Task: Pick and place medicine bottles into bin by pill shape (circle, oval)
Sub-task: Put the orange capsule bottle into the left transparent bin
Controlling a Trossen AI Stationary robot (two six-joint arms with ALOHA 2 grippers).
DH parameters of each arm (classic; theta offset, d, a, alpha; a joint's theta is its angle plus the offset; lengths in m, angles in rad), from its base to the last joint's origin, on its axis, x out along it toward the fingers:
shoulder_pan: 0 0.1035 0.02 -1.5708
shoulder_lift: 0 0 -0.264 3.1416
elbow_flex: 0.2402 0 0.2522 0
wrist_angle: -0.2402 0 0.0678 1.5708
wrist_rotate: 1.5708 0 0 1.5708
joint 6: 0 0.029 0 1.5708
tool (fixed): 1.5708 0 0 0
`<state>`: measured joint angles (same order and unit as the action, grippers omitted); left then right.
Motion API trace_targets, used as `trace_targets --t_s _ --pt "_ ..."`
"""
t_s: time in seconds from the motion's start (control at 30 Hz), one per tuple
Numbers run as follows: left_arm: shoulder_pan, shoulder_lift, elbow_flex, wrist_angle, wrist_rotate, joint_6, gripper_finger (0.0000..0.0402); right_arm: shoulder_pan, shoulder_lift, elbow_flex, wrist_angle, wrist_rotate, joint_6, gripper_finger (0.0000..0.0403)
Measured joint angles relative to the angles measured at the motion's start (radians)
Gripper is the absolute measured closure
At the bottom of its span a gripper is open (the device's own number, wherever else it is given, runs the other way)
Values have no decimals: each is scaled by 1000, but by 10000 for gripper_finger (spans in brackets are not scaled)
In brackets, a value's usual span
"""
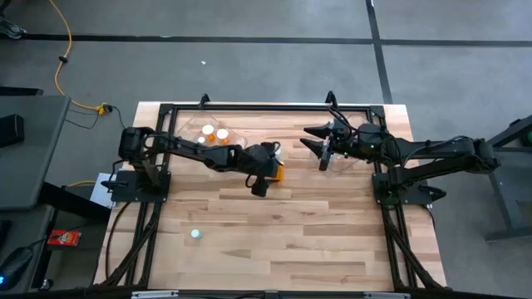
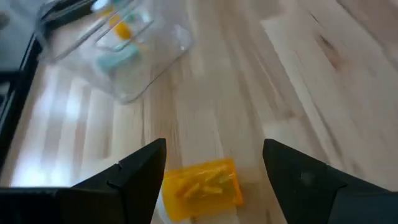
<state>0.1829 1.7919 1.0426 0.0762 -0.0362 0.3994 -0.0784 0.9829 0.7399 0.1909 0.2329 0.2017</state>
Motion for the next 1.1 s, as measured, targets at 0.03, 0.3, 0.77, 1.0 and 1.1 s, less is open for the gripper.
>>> trace_targets --t_s 0.03,0.3,0.77,1.0,1.1 --pt "5 -1 13 -30 16 51 145 0 0 0 0 0 3 214" --pt "34 131 239 -348 58 419 145 0 0 0 -3 0 34 214" --pt "36 200 341 -500 -43 781 145 0 0 0 -7 0 60 214" --pt "35 229 343 -489 -50 906 145 0 0 0 -8 0 60 214" --pt "32 242 340 -477 -59 922 145 0 0 0 -6 0 60 214"
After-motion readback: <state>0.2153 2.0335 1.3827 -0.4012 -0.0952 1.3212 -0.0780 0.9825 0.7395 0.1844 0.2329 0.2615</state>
